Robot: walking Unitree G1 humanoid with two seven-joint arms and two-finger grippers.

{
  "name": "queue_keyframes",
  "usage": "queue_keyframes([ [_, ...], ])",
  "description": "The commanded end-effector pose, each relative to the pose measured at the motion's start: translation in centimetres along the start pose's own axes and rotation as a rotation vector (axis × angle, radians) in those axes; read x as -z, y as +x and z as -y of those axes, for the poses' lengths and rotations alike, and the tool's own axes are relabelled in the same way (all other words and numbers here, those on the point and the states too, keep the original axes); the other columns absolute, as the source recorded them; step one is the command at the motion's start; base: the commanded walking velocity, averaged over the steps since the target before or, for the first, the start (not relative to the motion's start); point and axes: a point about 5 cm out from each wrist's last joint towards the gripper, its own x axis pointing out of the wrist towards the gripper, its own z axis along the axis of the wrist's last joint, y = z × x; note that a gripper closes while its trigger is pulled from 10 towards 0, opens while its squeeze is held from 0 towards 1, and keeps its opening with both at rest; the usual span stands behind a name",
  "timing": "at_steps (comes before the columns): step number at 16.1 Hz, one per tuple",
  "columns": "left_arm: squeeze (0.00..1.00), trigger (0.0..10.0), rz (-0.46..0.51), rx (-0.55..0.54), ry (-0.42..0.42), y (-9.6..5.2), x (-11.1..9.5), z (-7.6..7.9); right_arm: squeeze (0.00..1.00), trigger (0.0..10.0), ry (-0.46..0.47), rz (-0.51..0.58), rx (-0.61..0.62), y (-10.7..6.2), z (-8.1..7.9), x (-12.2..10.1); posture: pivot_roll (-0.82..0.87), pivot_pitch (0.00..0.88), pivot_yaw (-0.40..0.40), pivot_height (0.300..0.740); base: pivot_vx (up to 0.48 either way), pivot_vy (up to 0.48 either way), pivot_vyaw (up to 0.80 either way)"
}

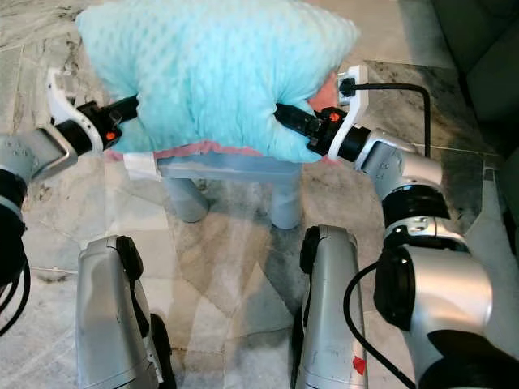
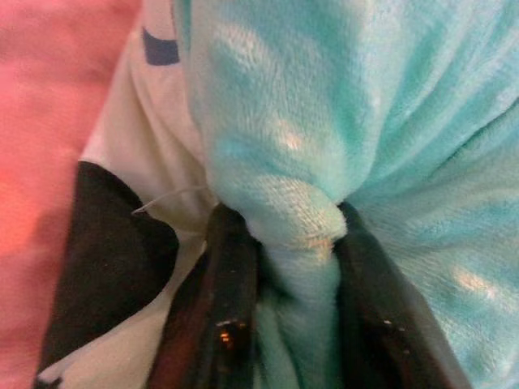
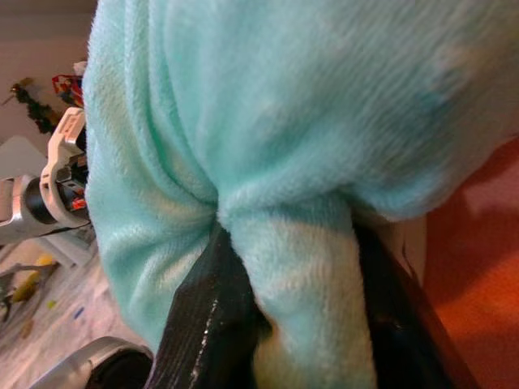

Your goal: Move the pillow to the sofa

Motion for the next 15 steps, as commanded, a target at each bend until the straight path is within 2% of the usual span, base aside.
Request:
queue_keyframes([
  [1,0.0,0.0,0.054,-0.043,0.032,-0.9,-0.8,-1.0,0.0,0.0,-0.025,0.016,0.018,0.3,-0.2,0.3,-0.01,0.266,0.026,0.366,0.0,0.0,0.0],
  [3,0.0,0.0,0.094,-0.046,0.075,-1.1,-1.3,-1.1,0.0,0.0,-0.061,0.023,0.033,0.5,-0.3,0.4,0.0,0.209,0.027,0.366,0.0,0.0,0.0],
  [4,0.0,0.0,0.133,-0.088,0.219,-1.7,-1.2,-2.2,0.0,0.0,-0.101,0.06,0.035,0.8,-0.8,0.6,-0.01,0.145,0.03,0.366,0.0,0.0,0.0],
  [5,0.0,0.0,0.134,-0.094,0.242,-1.7,-1.1,-2.3,0.0,0.0,-0.106,0.064,0.034,0.9,-0.8,0.7,-0.01,0.145,0.03,0.366,0.0,0.0,0.0],
  [6,0.0,0.0,0.16,-0.112,0.259,-1.9,-0.7,-2.9,0.0,0.0,-0.127,0.063,0.035,1.0,-1.0,1.2,-0.01,0.098,0.032,0.366,0.0,0.0,0.0],
  [7,0.0,0.0,0.201,-0.121,0.316,-2.1,-0.1,-3.4,0.0,0.0,-0.146,0.087,0.049,1.0,-1.6,1.8,-0.01,0.031,0.032,0.366,0.0,0.0,0.0],
  [8,0.0,0.0,0.227,-0.116,0.395,-2.1,0.5,-3.5,0.0,0.0,-0.165,0.106,0.068,1.0,-2.0,2.4,-0.01,0.0,0.031,0.366,0.0,0.0,0.0],
  [9,0.0,0.0,0.26,-0.116,0.44,-2.2,0.7,-3.4,0.0,0.0,-0.163,0.129,0.088,1.0,-2.3,2.9,-0.01,0.0,0.03,0.366,0.0,0.0,0.0],
  [12,0.0,0.0,0.376,-0.172,0.486,-2.2,1.4,-3.4,0.0,0.0,-0.18,0.171,0.151,0.9,-3.0,4.2,-0.02,0.0,0.041,0.366,0.0,0.0,0.0],
  [14,0.0,0.0,0.414,-0.202,0.55,-2.3,3.4,-3.6,0.0,0.0,-0.184,0.186,0.219,0.5,-3.6,6.0,-0.03,0.0,0.049,0.366,0.0,0.0,0.0],
  [15,0.0,0.0,0.424,-0.233,0.534,-2.5,4.6,-4.0,0.0,0.0,-0.191,0.184,0.252,0.2,-4.0,7.0,-0.03,0.0,0.054,0.366,0.0,0.0,0.0],
])
